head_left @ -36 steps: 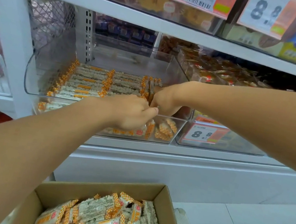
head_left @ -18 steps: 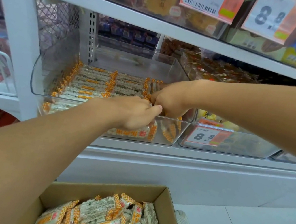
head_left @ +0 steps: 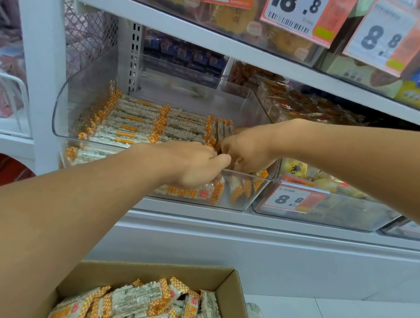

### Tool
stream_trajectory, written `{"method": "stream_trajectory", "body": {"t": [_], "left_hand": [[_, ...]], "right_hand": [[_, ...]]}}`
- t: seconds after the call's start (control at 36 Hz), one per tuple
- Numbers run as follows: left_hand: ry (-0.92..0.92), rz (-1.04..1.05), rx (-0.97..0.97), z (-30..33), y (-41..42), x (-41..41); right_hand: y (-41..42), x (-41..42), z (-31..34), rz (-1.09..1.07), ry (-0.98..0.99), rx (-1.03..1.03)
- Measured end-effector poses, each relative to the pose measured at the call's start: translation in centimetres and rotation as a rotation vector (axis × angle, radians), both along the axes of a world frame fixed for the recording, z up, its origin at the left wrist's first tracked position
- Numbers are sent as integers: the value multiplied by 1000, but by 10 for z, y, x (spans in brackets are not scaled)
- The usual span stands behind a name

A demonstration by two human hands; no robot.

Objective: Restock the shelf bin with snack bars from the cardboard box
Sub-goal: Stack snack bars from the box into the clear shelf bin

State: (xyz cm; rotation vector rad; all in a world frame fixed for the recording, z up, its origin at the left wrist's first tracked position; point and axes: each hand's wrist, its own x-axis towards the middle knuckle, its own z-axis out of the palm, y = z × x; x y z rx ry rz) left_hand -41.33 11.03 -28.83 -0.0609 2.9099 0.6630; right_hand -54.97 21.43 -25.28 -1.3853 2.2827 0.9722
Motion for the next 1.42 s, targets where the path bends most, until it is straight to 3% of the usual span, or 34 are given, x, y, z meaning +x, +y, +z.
{"method": "stream_trajectory", "body": {"t": [0.19, 0.28, 0.47, 0.64, 0.78, 1.0, 1.06, 1.19, 1.25, 1.31, 1.36, 1.42], "left_hand": [[-33, -9, 103, 2, -3, 0], [-16, -6, 68, 0, -5, -1], [0, -24, 47, -3, -7, -2], [132, -29, -21, -11, -9, -2], [283, 39, -88, -17, -26, -3], [78, 2, -218, -15, -50, 15], [222, -35, -249, -14, -52, 22], [804, -48, -300, -12, -42, 46], [862, -43, -270, -28, -33, 62], [575, -75, -300, -63, -23, 79], [67, -80, -418, -109, -18, 105], [-281, -18, -463, -159, -15, 139]], "right_hand": [[-5, -6, 6, -202, -152, -31], [-4, -5, -3, -150, -64, 6], [0, -3, -5, -120, 95, -209], [-9, -5, -4, -324, -32, -75], [-10, -14, -14, -395, -96, -188], [-3, 4, -12, -450, -134, -184], [2, 20, -6, -366, -30, -389], [30, 96, -27, -170, 148, -1595], [38, 138, -69, -174, 109, -1826], [45, 161, -133, -331, -43, -1692], [56, 178, -202, -514, -279, -1151], [78, 196, -259, -516, -460, -597]]}}
